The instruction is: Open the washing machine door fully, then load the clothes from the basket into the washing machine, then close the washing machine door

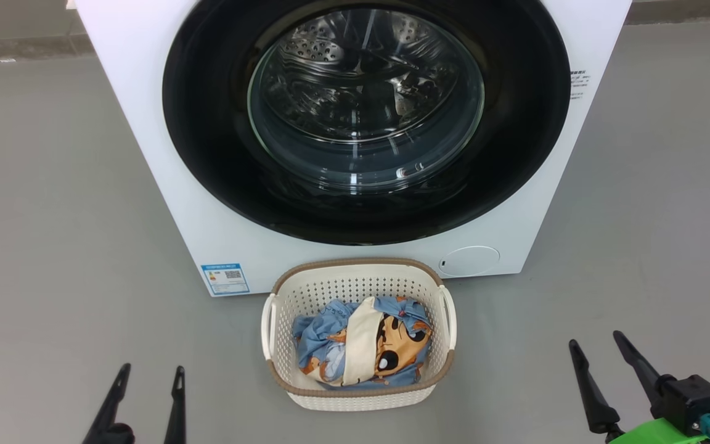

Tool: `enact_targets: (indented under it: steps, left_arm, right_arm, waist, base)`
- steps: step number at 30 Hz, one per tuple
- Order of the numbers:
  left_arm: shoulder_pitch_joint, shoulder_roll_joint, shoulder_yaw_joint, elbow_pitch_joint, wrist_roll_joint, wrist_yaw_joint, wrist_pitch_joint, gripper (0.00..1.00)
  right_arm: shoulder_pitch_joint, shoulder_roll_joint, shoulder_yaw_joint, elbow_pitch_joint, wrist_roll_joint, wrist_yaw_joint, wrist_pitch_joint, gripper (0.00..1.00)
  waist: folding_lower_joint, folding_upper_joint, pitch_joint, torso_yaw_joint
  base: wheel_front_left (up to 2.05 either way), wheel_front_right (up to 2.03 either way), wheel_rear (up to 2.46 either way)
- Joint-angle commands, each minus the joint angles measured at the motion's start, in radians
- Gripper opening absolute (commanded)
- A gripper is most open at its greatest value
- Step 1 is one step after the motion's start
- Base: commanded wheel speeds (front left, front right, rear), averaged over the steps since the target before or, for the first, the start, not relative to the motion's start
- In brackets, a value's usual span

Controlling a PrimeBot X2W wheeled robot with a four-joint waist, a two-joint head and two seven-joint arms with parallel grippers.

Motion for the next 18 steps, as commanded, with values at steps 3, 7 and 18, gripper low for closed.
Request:
enact_targets:
  steps: [3,7,18]
  left_arm:
    - [-0.012,0.008,0.052,-0.028,0.005,0.005,-0.014,1.0]
    - [-0.013,0.003,0.07,-0.025,0.004,0.001,-0.014,1.0]
    - [-0.014,-0.009,0.095,-0.025,0.011,-0.011,-0.014,1.0]
  right_arm:
    - [0.002,-0.009,-0.001,-0.029,-0.009,0.002,-0.012,1.0]
    - [0.002,-0.002,-0.019,-0.031,-0.011,0.002,-0.012,1.0]
    - [0.003,0.003,-0.021,-0.034,-0.015,0.002,-0.012,1.0]
  waist:
    - [0.0,-0.0001,0.003,-0.002]
    - [0.0,-0.0001,0.004,-0.002]
    - [0.0,-0.0001,-0.001,0.008]
  base:
    - [0.0,0.0,0.0]
    - [0.0,0.0,0.0]
    - [0.0,0.01,-0.01]
